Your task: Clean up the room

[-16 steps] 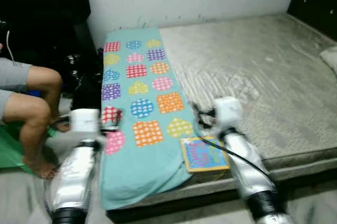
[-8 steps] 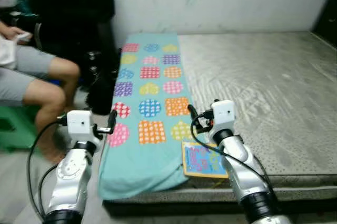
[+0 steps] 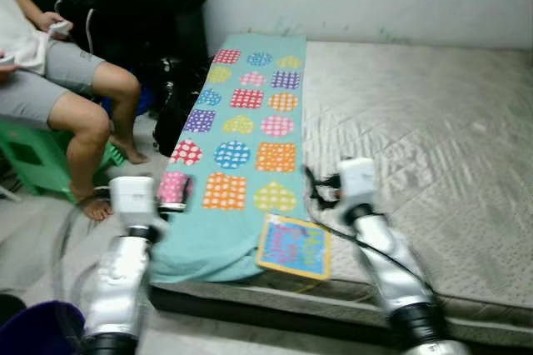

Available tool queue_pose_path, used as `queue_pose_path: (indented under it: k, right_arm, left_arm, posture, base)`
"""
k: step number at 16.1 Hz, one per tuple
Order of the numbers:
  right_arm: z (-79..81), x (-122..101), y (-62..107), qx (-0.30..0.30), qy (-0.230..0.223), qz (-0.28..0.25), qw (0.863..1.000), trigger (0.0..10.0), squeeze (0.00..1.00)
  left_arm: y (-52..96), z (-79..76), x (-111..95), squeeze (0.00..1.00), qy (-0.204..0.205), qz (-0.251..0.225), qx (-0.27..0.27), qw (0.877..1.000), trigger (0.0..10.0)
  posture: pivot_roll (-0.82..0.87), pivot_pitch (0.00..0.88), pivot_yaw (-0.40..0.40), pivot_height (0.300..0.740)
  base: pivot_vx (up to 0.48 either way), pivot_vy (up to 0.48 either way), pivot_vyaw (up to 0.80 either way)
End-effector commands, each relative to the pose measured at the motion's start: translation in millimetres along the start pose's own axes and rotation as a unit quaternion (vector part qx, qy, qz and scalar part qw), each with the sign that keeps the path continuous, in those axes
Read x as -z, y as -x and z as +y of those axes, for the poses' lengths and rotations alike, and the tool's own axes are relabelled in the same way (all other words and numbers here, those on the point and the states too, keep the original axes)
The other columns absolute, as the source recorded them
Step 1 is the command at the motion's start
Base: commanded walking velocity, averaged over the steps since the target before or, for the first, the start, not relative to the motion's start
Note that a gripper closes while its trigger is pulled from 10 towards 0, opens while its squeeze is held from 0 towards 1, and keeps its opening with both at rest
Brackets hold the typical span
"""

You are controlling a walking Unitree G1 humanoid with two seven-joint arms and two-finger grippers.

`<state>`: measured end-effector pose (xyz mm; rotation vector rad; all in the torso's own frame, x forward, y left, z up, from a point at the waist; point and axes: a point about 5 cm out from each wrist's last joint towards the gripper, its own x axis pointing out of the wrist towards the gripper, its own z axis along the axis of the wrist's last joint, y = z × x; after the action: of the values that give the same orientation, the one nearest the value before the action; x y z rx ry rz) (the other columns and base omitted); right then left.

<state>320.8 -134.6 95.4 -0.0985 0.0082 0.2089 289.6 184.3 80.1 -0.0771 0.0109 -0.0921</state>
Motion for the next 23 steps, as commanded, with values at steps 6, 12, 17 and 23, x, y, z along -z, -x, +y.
queue_pose_path:
  k: [6, 12, 17, 23]
  right_arm:
    - [7.2, -5.1, -2.9, -0.007, -0.006, -0.01, 1.0, 10.0, 0.0]
    - [6.9, -5.1, -2.9, -0.005, -0.006, -0.01, 1.0, 10.0, 0.0]
    - [5.0, -4.8, -2.7, 0.0, -0.015, -0.011, 1.0, 10.0, 0.0]
    - [3.2, -2.8, -3.2, 0.006, -0.018, -0.002, 1.0, 10.0, 0.0]
  left_arm:
    - [1.0, 6.6, -7.1, 0.0, -0.006, -0.016, 0.004, 1.0, 10.0]
    - [1.1, 6.3, -7.0, 0.0, -0.006, -0.016, 0.008, 1.0, 10.0]
    - [0.7, 9.1, -4.0, 0.0, -0.003, -0.003, -0.005, 1.0, 10.0]
    - [0.7, 8.7, -4.2, 0.0, -0.009, -0.004, -0.005, 1.0, 10.0]
  posture:
    - [-0.11, 0.017, 0.016, 0.74]
    - [-0.11, 0.021, 0.015, 0.74]
    - [-0.11, 0.021, 0.016, 0.74]
    - [-0.1, 0.016, 0.016, 0.74]
  base:
    - [0.189, 0.0, 0.0]
    - [0.296, 0.0, 0.0]
    - [0.118, 0.0, 0.0]
    - [0.0, -0.11, -0.24]
